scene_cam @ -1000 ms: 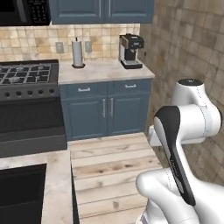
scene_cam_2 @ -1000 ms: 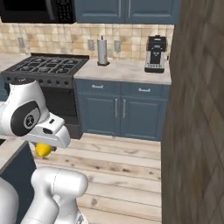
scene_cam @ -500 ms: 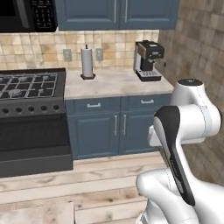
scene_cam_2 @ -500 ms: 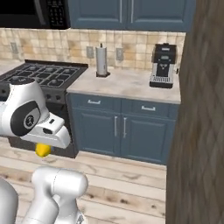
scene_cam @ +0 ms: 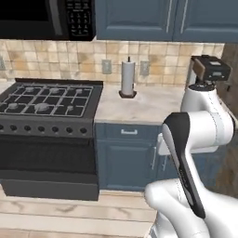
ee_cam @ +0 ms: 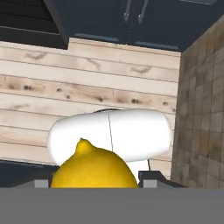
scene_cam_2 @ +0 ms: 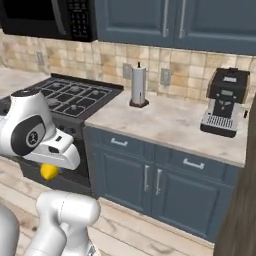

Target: Retrieve a lemon from the fridge and place it on the cutting board with the fish.

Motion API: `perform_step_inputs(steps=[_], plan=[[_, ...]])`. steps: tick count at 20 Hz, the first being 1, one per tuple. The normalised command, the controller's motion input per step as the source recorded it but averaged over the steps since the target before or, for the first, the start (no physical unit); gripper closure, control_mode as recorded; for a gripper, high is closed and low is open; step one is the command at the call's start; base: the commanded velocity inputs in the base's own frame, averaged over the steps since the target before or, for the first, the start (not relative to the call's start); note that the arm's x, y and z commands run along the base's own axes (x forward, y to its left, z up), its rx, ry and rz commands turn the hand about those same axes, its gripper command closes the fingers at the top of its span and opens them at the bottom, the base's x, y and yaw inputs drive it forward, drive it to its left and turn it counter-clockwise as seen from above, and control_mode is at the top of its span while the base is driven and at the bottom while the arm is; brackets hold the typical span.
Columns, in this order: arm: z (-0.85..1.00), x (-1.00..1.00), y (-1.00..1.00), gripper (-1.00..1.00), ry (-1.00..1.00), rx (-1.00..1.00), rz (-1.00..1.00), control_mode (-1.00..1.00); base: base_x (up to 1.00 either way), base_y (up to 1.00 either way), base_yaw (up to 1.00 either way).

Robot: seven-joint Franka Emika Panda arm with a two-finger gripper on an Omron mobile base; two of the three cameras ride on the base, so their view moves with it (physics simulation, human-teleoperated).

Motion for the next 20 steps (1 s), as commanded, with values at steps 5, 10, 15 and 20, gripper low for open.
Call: perform_step_inputs(steps=[5,10,15,20], plan=[[0.0,0.0,0.0,1.0,0.0,0.0,0.0,1.0,0.95,-0.02,0.71],[0.0,0.0,0.0,1.0,0.0,0.0,0.0,1.0,0.66,0.0,0.77],[0.0,0.0,0.0,1.0,0.0,0.0,0.0,1.0,0.31,0.08,0.76],[0.0,0.0,0.0,1.0,0.0,0.0,0.0,1.0,0.2,0.22,0.71]])
